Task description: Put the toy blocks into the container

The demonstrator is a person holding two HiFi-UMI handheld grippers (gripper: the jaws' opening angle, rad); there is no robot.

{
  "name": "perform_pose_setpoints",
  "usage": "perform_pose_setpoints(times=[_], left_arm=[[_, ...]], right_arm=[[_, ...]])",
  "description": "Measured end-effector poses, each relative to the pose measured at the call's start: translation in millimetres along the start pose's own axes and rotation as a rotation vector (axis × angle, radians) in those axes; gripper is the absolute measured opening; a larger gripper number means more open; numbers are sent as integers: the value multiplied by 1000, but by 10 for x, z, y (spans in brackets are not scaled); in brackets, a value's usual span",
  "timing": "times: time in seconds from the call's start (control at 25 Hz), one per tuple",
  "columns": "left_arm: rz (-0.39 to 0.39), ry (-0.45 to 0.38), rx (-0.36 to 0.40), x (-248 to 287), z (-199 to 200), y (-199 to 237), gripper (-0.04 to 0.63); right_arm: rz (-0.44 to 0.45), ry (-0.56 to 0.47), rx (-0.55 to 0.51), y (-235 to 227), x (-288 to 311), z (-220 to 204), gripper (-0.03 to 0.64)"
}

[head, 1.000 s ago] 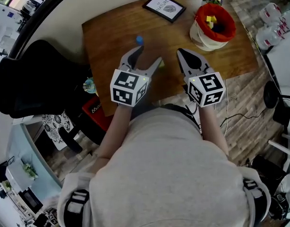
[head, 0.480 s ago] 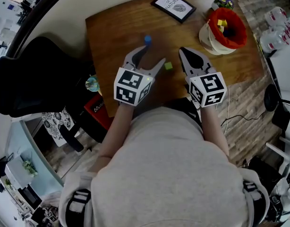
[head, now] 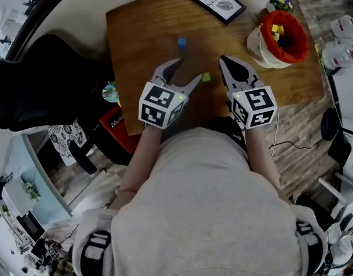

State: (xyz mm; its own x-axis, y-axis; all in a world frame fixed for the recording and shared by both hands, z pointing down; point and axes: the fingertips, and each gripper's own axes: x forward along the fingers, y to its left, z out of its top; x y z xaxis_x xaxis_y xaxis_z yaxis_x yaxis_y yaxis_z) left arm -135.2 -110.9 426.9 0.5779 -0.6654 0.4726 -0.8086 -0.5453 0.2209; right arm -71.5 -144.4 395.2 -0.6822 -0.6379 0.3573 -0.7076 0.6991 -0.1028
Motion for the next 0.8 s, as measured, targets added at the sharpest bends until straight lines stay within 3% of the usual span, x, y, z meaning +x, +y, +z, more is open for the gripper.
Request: perform_pose_setpoints(times=[0.4, 0.8], left_arm=[[26, 14, -56, 107, -113, -89, 279], [61, 1, -16, 171, -102, -192, 272]], right_arm=[[46, 49, -22, -201, -97, -62, 11], [74, 79, -41, -306, -187, -142, 11]])
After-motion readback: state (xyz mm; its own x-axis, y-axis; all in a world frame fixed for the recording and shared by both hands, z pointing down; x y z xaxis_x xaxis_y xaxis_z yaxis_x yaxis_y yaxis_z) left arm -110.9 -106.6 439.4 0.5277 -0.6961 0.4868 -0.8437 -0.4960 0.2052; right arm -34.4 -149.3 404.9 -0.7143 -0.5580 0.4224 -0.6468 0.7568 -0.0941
